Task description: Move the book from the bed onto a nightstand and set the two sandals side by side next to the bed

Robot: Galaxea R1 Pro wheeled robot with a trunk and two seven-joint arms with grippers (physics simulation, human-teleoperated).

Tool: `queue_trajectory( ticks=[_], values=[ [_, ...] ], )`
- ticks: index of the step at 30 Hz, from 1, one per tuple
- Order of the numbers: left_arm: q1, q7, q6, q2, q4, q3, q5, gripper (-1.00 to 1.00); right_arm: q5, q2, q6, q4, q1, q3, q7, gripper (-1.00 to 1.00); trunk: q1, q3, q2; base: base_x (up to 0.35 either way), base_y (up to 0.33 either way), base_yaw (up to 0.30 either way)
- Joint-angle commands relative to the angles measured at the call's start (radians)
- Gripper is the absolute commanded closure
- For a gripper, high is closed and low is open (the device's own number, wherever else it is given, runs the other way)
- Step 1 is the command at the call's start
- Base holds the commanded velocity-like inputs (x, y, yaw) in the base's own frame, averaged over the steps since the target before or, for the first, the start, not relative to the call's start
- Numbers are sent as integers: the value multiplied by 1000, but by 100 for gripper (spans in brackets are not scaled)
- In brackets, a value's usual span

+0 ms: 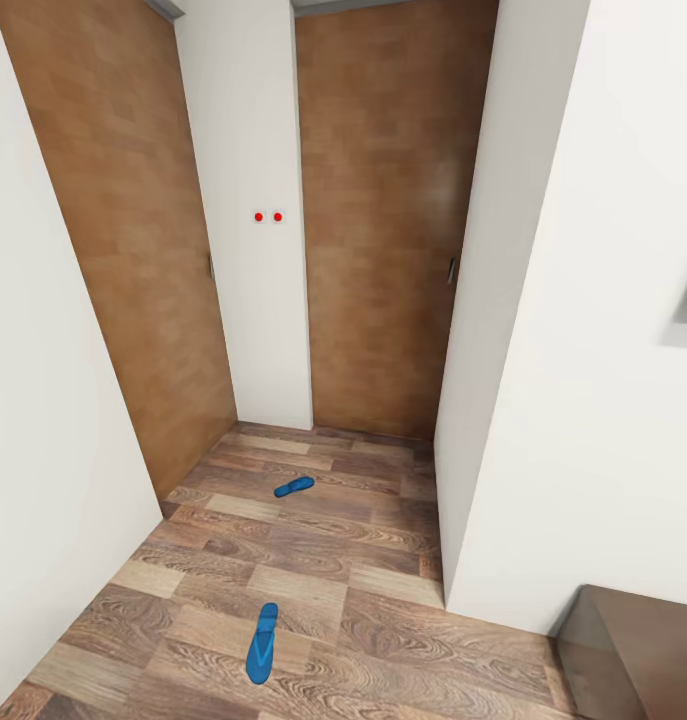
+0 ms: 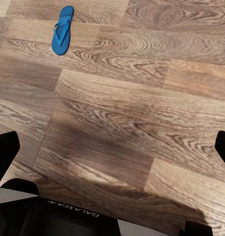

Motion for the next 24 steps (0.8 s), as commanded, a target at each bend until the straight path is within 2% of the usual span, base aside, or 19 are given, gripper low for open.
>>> queue_trajectory(
  ticks=[1, 24],
  values=[
    [0, -4, 1, 0, -1, 0, 6, -100, -10, -1, -3, 1, -1, 5, 2, -100, 0, -1, 0, 0, 0, 0],
    [-1, -4, 7, 2, -20, 2, 6, -100, -9, -1, -3, 10, -1, 5, 1, -100, 0, -1, 0, 0, 0, 0]
  ],
)
